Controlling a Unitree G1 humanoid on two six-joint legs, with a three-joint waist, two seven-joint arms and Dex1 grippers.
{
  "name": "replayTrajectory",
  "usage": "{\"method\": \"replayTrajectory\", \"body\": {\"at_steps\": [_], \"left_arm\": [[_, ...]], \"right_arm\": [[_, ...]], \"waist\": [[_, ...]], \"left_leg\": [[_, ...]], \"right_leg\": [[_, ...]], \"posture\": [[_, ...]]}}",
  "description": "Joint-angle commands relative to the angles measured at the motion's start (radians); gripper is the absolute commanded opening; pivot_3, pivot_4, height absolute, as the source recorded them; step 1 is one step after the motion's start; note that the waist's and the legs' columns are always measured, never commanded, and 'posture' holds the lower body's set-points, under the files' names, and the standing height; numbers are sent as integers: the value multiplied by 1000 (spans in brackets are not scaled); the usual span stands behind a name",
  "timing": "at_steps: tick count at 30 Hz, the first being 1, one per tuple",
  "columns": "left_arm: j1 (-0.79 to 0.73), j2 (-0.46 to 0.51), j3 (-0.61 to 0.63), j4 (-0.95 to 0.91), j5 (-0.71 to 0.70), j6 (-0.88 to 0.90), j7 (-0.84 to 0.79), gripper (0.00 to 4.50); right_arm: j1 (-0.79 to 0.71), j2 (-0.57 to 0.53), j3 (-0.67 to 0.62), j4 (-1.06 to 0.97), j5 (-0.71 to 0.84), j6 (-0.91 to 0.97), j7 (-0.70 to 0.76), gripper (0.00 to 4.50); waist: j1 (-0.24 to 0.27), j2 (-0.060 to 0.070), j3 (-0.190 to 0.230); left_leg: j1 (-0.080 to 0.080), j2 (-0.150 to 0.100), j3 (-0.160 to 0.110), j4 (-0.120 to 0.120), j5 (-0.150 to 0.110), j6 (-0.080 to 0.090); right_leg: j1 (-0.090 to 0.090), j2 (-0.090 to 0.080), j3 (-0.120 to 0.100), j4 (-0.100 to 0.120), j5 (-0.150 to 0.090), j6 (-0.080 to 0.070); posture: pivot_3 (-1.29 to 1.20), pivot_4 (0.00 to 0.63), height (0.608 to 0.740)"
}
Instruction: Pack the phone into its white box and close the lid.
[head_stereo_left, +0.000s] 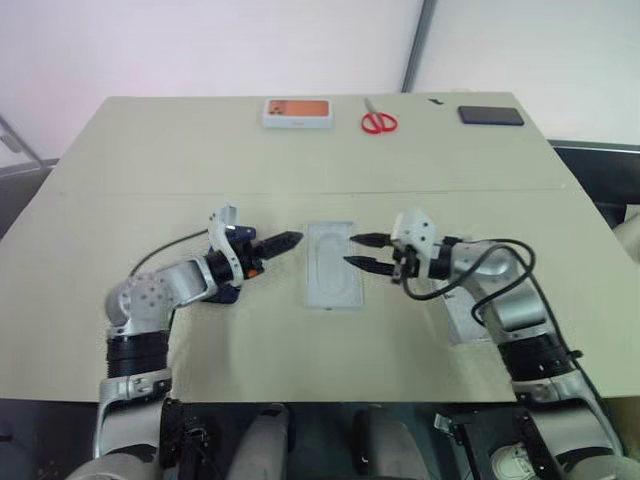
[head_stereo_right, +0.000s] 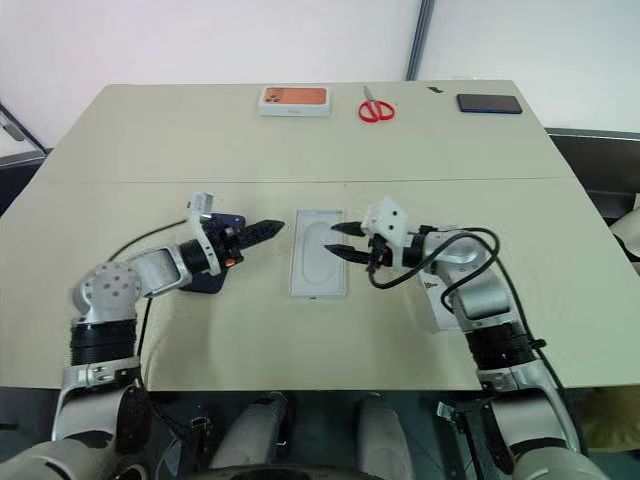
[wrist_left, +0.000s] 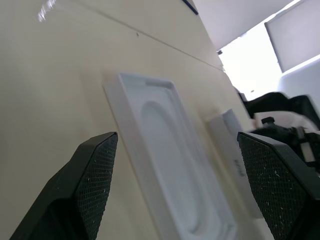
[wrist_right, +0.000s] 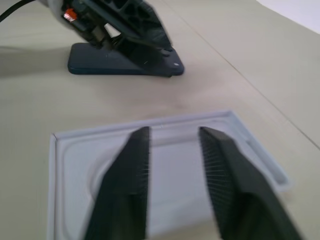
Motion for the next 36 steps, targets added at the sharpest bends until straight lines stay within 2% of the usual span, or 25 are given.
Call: {"method": "replayTrajectory", "body": {"at_steps": [1, 5, 10, 16, 22, 26, 28, 32, 36], "left_arm": [[26, 42, 5, -11, 44, -71, -49, 4051], [48, 62, 33, -19, 38, -70, -54, 4051], [77, 51, 33, -32, 46, -75, -45, 4051], [59, 51, 70, -21, -16, 5, -28, 4051], [55, 155, 88, 41, 25, 0, -74, 4051], [41, 268, 80, 150, 72, -25, -156, 4051], [35, 328, 37, 225, 117, -38, -219, 4051], [-27, 388, -28, 377, 196, -73, -311, 4051], [-95, 403, -105, 483, 279, -129, -403, 4051]], "right_arm": [[-33, 30, 48, 9, -91, -46, -80, 19], [-52, 39, 107, 58, -185, -87, -125, 19], [-59, 16, 169, 106, -269, -155, -108, 19], [-71, 8, 208, 141, -320, -217, -94, 19], [-104, 24, 161, 149, -289, -206, -108, 19], [-149, 95, 78, 115, -183, -111, -138, 19], [-178, 151, 62, 92, -132, -57, -140, 19], [-219, 211, 125, 115, -180, -46, -152, 19], [-253, 269, 213, 138, -248, -25, -169, 19]], "waist": [[1, 0, 0], [4, 0, 0], [1, 0, 0], [-3, 0, 0], [-4, 0, 0], [-5, 0, 0], [-5, 0, 0], [-2, 0, 0], [-1, 0, 0]], "left_leg": [[0, 0, 0, 0, 0, 0], [-1, 0, -1, 0, 0, 0], [-1, 0, -1, 0, 0, 0], [0, 0, -1, 0, 0, 0], [0, 0, -1, 0, 0, 0], [0, 0, -1, -1, 0, 0], [0, 0, -2, -1, 0, 0], [0, 0, -2, -2, 0, 0], [0, -1, -2, -1, 0, 0]], "right_leg": [[0, 0, 0, 0, 0, 0], [0, 0, 0, 0, 0, 0], [-1, 0, 0, 0, 0, 0], [-1, 0, 0, 0, 0, 0], [-1, 0, 0, 1, 0, 0], [-1, 1, 0, 1, 0, 0], [-2, 1, 0, 1, 0, 0], [-2, 1, 0, 2, 0, 0], [-2, 1, 0, 2, 0, 0]], "posture": [[0, 150, 740], [0, 150, 740], [0, 150, 740], [0, 150, 740], [0, 150, 740], [0, 150, 740], [0, 150, 740], [0, 150, 740], [0, 150, 740]]}}
